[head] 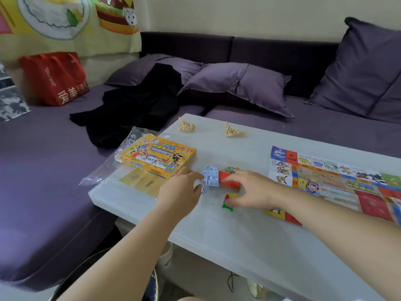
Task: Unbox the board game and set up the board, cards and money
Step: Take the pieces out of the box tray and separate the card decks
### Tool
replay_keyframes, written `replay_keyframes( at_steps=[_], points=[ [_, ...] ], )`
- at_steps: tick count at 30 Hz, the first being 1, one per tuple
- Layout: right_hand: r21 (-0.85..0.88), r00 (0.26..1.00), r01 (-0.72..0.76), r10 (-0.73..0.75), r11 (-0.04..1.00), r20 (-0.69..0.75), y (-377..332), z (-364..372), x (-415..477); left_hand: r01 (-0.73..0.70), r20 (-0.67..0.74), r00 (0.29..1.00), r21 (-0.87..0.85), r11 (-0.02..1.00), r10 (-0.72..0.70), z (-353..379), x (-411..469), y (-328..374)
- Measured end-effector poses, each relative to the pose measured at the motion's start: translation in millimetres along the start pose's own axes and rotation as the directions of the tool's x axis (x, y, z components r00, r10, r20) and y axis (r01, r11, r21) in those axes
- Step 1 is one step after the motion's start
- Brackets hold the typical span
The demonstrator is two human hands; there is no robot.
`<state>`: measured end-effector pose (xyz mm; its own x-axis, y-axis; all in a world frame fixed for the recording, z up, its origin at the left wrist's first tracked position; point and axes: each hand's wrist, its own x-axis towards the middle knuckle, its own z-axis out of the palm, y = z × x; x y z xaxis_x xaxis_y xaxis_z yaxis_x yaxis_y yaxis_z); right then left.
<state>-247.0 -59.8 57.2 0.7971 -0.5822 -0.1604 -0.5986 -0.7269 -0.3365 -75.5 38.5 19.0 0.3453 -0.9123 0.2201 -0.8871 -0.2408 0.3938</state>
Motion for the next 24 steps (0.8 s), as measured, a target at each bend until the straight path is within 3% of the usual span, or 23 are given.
replay_keyframes(
  at_steps=[4,7,11,16,20,24],
  points=[
    [0.028,0.987,-0.086,0.089,0.996,-0.136,4.0,-14.2,21.3,-0.089,0.071,0.994,0.074,0.993,0.084,8.0,21.4,4.9],
    [0.002,0.975,-0.152,0.15,0.988,-0.166,9.2,-13.1,40.2,-0.089,0.168,0.984,0.142,0.986,0.064,11.2,32.3,8.1],
    [-0.093,0.965,-0.256,0.248,0.962,-0.087,18.6,-10.5,56.6,-0.078,0.247,0.969,0.2,0.977,0.027,13.7,43.5,5.4],
    [-0.138,0.949,-0.314,0.314,0.939,-0.02,26.9,-8.2,67.6,-0.078,0.235,0.972,0.211,0.974,0.027,15.7,59.4,1.3],
    [-0.165,0.939,-0.301,0.322,0.939,0.124,25.1,-12.3,78.1,-0.076,0.259,0.966,0.214,0.974,0.018,15.6,73.6,5.1],
    [-0.202,0.929,-0.268,0.308,0.942,0.204,20.1,-22.0,82.8,-0.095,0.381,0.924,0.258,0.962,-0.011,11.5,85.2,7.5]
  ],
)
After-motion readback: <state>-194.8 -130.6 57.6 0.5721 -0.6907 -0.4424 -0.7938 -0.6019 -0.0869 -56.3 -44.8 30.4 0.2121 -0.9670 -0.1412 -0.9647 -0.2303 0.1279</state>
